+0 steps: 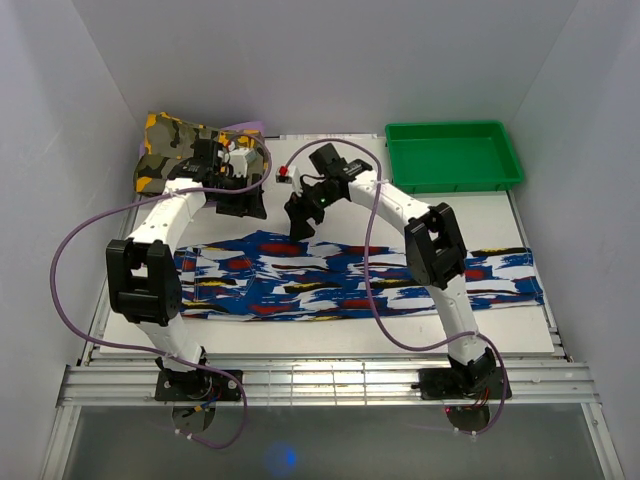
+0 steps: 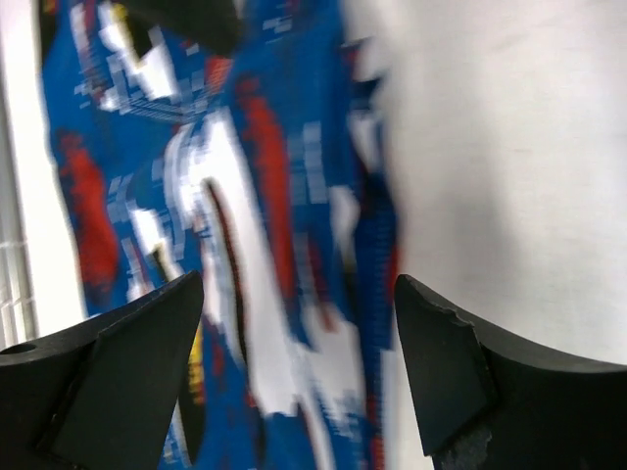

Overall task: Fold and stack the trousers
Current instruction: Fold the trousers

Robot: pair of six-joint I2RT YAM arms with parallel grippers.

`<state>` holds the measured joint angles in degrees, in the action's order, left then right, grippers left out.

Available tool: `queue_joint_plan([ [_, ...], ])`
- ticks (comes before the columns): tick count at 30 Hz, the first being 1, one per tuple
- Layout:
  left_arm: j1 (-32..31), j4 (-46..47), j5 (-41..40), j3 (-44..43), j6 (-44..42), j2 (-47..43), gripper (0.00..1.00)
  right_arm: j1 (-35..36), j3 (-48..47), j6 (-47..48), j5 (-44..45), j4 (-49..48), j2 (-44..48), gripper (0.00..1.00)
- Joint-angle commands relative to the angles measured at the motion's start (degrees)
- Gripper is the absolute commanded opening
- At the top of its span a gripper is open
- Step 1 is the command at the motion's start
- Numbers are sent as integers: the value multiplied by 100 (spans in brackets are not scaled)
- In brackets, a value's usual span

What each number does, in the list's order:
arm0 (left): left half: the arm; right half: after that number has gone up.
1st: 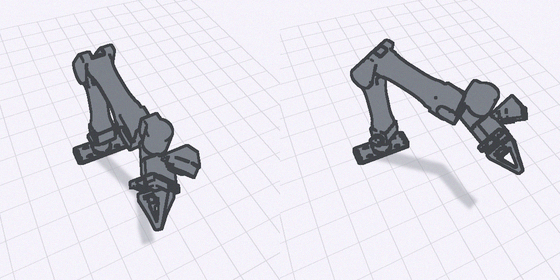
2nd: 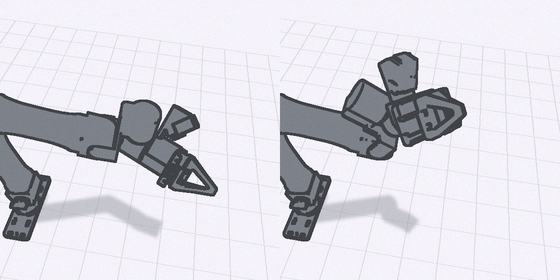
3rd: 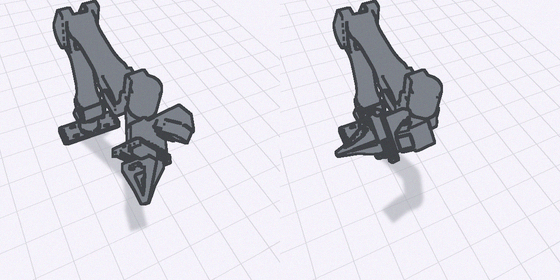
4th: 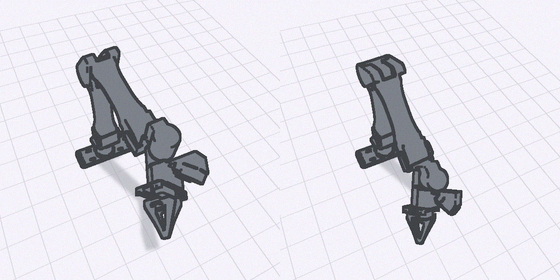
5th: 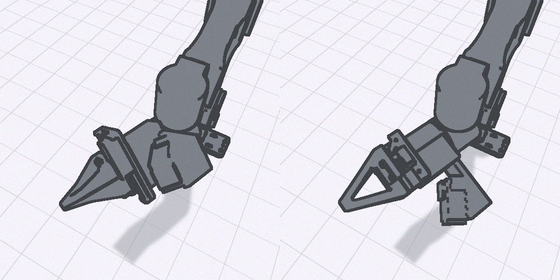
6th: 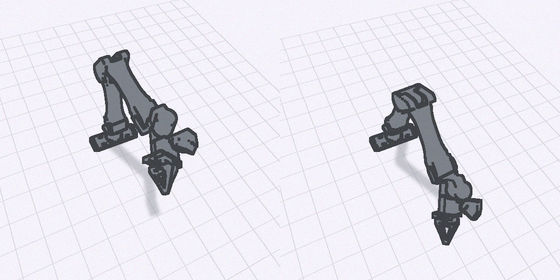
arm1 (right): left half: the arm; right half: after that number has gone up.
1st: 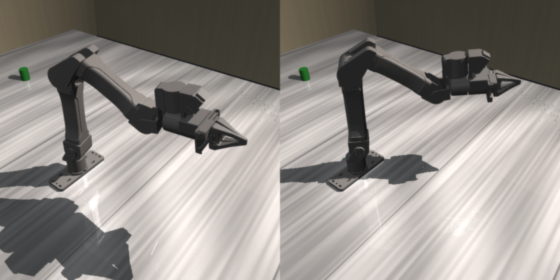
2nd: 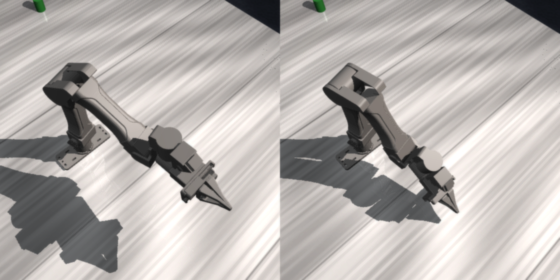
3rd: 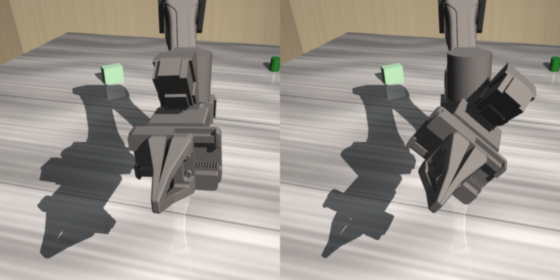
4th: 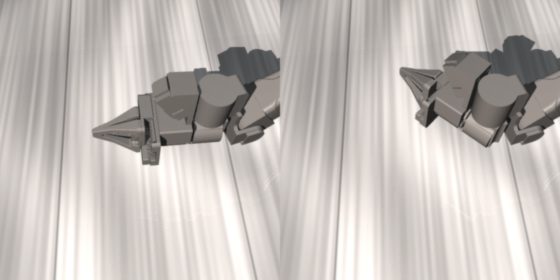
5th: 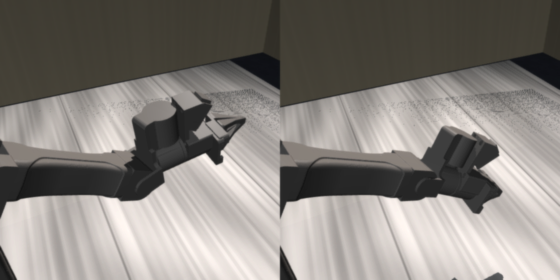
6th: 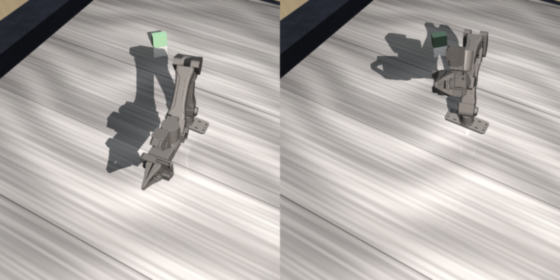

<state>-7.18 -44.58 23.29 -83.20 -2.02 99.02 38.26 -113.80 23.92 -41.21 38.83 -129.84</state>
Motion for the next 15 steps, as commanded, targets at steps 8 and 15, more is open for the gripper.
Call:
queue_joint_plan([
  [8,103,-33,-184,-442,299,160,83,-179,-433,209,17,361,-648,73],
  [15,103,-420,-342,-908,325,468,85,-170,-283,411,-571,573,-578,48],
])
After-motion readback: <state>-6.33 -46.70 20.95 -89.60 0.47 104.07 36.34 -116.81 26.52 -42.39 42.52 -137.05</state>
